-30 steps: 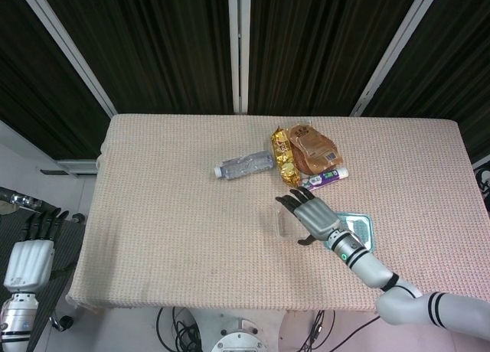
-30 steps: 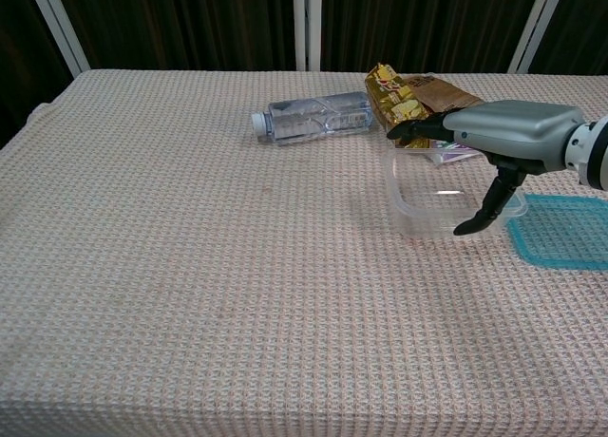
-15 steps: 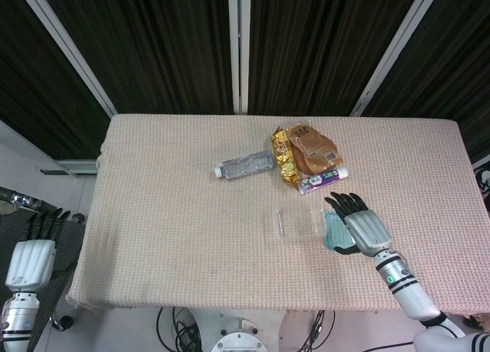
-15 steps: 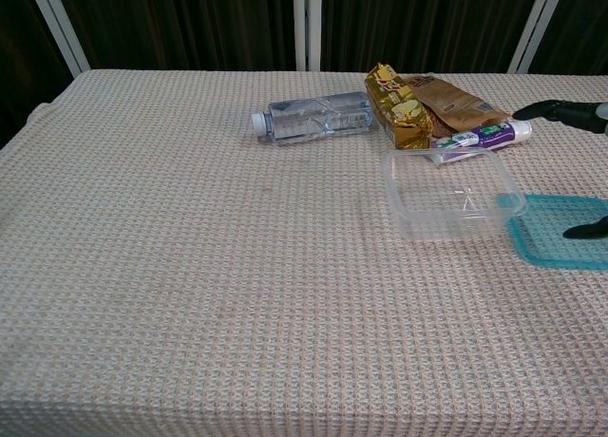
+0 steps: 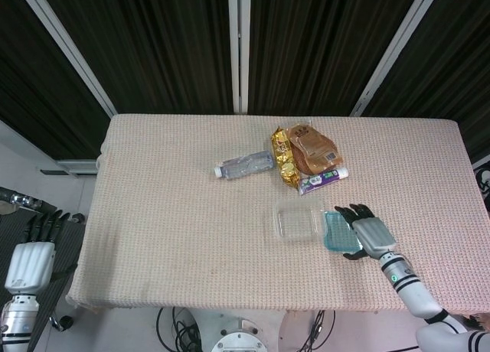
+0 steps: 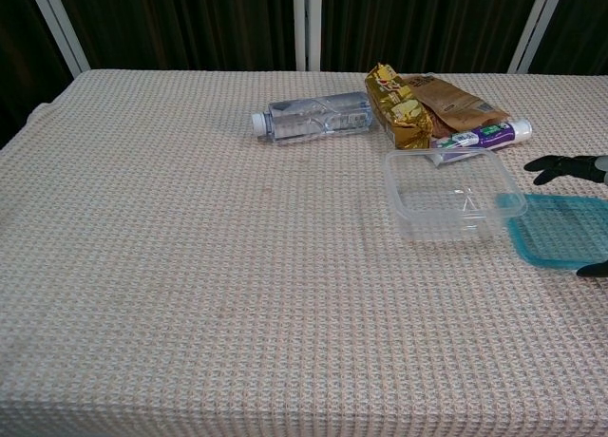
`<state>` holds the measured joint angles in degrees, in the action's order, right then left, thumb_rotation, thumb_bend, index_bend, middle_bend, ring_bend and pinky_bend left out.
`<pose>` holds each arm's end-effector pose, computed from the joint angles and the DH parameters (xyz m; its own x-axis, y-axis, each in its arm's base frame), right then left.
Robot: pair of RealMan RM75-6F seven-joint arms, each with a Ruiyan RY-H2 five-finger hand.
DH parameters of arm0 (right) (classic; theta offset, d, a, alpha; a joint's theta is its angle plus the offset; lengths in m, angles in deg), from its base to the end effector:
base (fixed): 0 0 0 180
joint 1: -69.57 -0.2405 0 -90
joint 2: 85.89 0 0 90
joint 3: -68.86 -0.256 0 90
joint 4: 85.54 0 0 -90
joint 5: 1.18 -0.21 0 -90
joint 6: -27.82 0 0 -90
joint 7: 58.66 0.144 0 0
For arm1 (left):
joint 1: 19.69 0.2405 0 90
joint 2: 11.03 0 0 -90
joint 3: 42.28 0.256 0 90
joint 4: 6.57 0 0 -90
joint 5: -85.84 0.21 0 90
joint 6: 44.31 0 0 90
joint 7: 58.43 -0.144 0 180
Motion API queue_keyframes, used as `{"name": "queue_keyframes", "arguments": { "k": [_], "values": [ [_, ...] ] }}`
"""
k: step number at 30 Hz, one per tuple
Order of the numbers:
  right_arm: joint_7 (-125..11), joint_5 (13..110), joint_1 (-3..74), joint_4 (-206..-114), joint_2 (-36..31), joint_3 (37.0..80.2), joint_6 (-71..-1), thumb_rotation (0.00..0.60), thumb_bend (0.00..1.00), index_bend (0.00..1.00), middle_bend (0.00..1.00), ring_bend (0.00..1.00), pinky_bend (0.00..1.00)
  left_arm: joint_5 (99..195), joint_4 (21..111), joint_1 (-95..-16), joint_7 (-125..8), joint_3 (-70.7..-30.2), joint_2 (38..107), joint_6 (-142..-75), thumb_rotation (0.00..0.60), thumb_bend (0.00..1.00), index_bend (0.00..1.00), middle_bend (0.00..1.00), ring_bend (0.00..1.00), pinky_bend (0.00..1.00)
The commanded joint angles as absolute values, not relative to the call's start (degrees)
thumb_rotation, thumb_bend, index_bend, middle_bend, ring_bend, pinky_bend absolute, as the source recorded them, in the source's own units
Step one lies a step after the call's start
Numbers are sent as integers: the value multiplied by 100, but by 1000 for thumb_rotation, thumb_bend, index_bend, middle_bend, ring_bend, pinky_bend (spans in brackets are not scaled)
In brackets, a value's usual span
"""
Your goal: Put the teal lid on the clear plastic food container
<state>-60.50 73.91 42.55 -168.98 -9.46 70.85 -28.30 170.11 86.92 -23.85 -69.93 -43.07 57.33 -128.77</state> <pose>-0.2893 -0.2660 0.0349 0.4178 -0.4329 0.7988 -0.9085 -0.1996 0.3670 -0.3092 0.1686 0.1284 0.4899 0.0651 0.8693 0.8705 0.0175 -0.4919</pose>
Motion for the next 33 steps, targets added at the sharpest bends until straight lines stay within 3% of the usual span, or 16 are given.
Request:
{"name": "queue_keyframes", "arguments": {
  "k": [1,15,19,22,25,33],
  "values": [
    [-6073,7374,4241,-16856,-929,7051,-2786,600,8,0,126,0,0,17012,8695,-2383,-6999,-4304,5737,-12876,600,6,89,34,0,7],
    [-6001,7262,4187,-16597,-866,6980,-2361,600,16,0,134,0,0,16997,8797,-2373,-7069,-4297,5683,-12856,600,5,89,34,0,6],
    [-5937,7307,4225,-16551,-843,6934,-2446,600,52,7,222,0,0,16991,8808,-2374,-7081,-4301,5676,-12851,600,6,89,34,0,6],
    [-5815,7425,4297,-16627,-949,6908,-2628,600,115,86,313,0,0,16991,8819,-2375,-7087,-4304,5665,-12851,600,5,89,35,0,6],
    [-5684,7563,4336,-16893,-1289,6929,-2700,600,137,126,349,0,0,16981,8827,-2377,-7091,-4303,5657,-12836,600,6,89,34,0,6],
    [-5631,8067,4271,-18448,-2941,7040,-2714,600,151,134,354,0,0,17000,8919,-2329,-7189,-4284,5616,-12910,600,5,89,34,0,6]
  ]
}}
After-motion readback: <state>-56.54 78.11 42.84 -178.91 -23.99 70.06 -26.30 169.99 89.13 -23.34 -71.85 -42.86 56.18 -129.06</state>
